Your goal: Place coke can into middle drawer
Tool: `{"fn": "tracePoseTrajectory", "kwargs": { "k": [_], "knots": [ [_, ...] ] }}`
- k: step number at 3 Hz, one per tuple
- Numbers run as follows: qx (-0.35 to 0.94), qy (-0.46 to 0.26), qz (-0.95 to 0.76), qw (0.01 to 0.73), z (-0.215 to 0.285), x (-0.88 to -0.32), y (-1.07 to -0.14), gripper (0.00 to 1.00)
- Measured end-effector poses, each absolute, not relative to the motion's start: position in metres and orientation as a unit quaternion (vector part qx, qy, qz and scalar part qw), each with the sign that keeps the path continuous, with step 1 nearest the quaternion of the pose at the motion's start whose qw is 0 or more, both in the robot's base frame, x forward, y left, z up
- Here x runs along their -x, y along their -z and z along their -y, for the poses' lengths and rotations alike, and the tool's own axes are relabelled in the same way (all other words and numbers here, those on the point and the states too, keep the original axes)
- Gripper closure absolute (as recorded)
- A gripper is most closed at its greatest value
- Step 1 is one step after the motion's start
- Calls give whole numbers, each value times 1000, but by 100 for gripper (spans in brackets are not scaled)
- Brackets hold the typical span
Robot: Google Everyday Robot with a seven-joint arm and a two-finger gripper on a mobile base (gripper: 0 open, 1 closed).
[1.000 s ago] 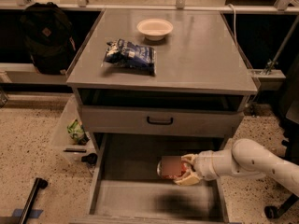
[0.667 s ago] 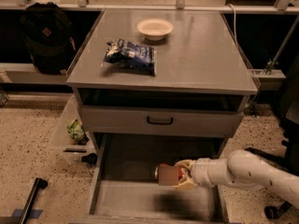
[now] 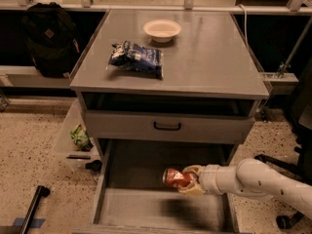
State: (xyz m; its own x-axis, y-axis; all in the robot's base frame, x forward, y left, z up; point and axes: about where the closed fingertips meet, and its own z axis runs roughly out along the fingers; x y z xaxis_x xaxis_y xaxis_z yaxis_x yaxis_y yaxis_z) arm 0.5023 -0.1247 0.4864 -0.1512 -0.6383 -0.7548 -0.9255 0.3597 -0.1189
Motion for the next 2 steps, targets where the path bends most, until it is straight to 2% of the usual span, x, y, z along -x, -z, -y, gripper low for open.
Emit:
{"fn": "tracePoseTrajectory", "kwargs": {
  "k": [1,2],
  "knots": [
    [536,-211,-730,367,122,-502,-467,100],
    [537,-239,-735,337,106,-496,-408,100]
  ]
}}
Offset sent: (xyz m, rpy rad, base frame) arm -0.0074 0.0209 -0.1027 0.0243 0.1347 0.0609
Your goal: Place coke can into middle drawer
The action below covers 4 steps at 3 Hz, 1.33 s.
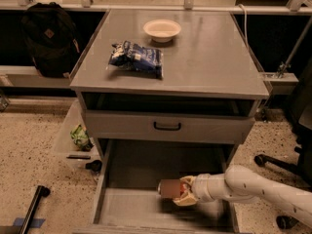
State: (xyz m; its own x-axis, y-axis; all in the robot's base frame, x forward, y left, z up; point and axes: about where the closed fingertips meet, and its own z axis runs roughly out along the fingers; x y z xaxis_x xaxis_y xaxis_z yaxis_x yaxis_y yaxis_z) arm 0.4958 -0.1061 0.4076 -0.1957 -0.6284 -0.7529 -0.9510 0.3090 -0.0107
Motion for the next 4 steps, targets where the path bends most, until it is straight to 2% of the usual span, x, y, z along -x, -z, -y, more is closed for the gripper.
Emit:
{"fn": "tracePoseTrajectory", "kwargs": {
  "k": [1,2,4],
  "knots": [
    [537,-239,-735,337,106,-496,-408,100],
    [537,-239,-735,337,106,-496,-408,81],
    [537,-239,-735,337,106,-496,-408,34]
  ]
}}
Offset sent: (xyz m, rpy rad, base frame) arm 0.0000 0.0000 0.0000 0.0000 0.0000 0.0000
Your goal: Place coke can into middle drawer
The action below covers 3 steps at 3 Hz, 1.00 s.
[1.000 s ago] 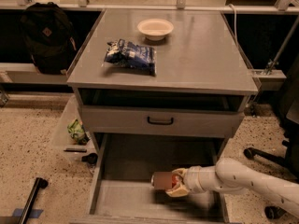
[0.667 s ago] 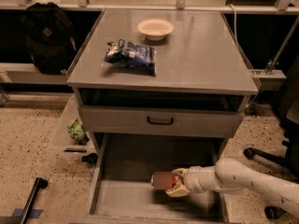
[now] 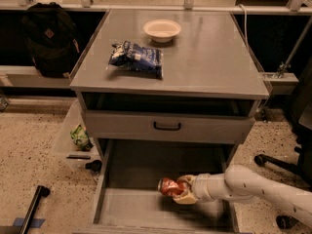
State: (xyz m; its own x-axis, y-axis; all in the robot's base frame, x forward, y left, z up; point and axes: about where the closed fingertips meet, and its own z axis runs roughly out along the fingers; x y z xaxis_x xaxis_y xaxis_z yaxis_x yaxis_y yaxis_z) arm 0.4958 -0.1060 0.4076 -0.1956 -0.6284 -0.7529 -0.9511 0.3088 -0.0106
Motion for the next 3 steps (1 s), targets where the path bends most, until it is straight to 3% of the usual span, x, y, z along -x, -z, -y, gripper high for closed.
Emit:
{"fn": "tracePoseTrajectory", "kwargs": {
  "k": [1,2,3],
  "knots": [
    [537,-239,-735,337,106,-496,-408,11],
    [537,-239,-735,337,106,-496,-408,0],
    [537,-239,-735,337,106,-496,-408,0]
  ]
}}
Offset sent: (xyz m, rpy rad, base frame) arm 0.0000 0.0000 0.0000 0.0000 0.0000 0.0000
